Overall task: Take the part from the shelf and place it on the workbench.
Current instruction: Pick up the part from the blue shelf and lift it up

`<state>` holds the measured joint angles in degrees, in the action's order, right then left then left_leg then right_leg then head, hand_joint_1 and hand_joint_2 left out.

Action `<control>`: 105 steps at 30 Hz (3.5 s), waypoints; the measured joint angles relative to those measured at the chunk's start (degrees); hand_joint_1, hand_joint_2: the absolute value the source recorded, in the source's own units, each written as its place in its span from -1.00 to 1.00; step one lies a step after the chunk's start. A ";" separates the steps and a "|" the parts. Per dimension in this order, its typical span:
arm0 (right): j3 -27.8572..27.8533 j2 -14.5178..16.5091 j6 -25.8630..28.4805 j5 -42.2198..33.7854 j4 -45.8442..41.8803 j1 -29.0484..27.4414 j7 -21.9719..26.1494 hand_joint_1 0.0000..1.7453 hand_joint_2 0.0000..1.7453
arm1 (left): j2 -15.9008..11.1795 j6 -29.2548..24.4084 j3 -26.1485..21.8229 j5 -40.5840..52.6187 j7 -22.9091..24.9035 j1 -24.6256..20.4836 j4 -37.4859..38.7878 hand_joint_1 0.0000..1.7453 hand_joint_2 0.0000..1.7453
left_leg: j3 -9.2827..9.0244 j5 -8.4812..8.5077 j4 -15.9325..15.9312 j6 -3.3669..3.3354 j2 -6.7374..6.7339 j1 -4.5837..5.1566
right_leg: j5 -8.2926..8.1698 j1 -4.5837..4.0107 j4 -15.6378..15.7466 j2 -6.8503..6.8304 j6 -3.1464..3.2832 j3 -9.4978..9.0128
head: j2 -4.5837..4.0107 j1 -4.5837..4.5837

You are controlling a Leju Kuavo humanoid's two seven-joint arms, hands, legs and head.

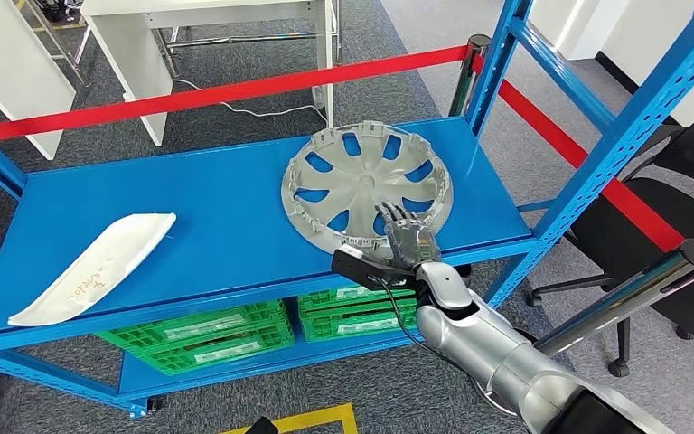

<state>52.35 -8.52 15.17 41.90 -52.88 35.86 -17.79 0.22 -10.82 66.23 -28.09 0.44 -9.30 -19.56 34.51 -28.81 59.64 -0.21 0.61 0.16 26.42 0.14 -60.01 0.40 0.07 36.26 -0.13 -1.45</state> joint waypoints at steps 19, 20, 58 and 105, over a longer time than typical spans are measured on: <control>-0.27 0.04 -3.02 -5.18 1.21 0.83 -2.76 -1.00 -1.00 | 0.00 -0.02 -0.02 -0.31 -0.50 0.04 0.00 -1.00 -1.00 | -0.09 0.00 0.00 0.00 0.00 0.00 | 0.00 0.00 0.00 -0.01 0.00 -0.10 | 0.00 0.00; -0.27 0.04 -3.02 -5.18 1.21 0.83 -2.76 -1.00 -1.00 | 0.00 -0.02 -0.02 -0.31 -0.50 0.04 0.00 -1.00 -1.00 | -0.09 0.00 0.00 0.00 0.00 0.00 | 0.00 0.00 0.00 -0.01 0.00 -0.10 | 0.00 0.00; -0.17 0.04 -4.94 -9.38 1.23 1.72 -1.84 -1.00 1.00 | 0.00 0.00 -0.09 -0.17 -0.97 0.01 0.00 -1.00 -1.00 | -0.23 0.00 0.00 0.00 0.00 0.00 | 0.00 0.00 0.00 0.00 0.00 -0.22 | 0.00 0.01; -0.49 -0.07 -4.39 -14.90 1.25 2.16 -2.82 1.00 1.00 | 0.00 -0.29 -0.42 -0.72 -1.31 0.10 0.00 -1.00 -1.00 | -0.76 -0.10 -0.04 0.09 -0.07 0.00 | 0.11 -0.01 0.03 0.06 0.05 -0.71 | 0.00 0.01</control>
<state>51.87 -8.59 10.78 27.00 -51.64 38.02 -20.61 0.22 -11.11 65.81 -28.81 -0.87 -9.20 -19.56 33.75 -28.91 59.60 -0.12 0.54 0.16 26.53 0.13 -59.98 0.46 0.11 35.55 -0.13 -1.45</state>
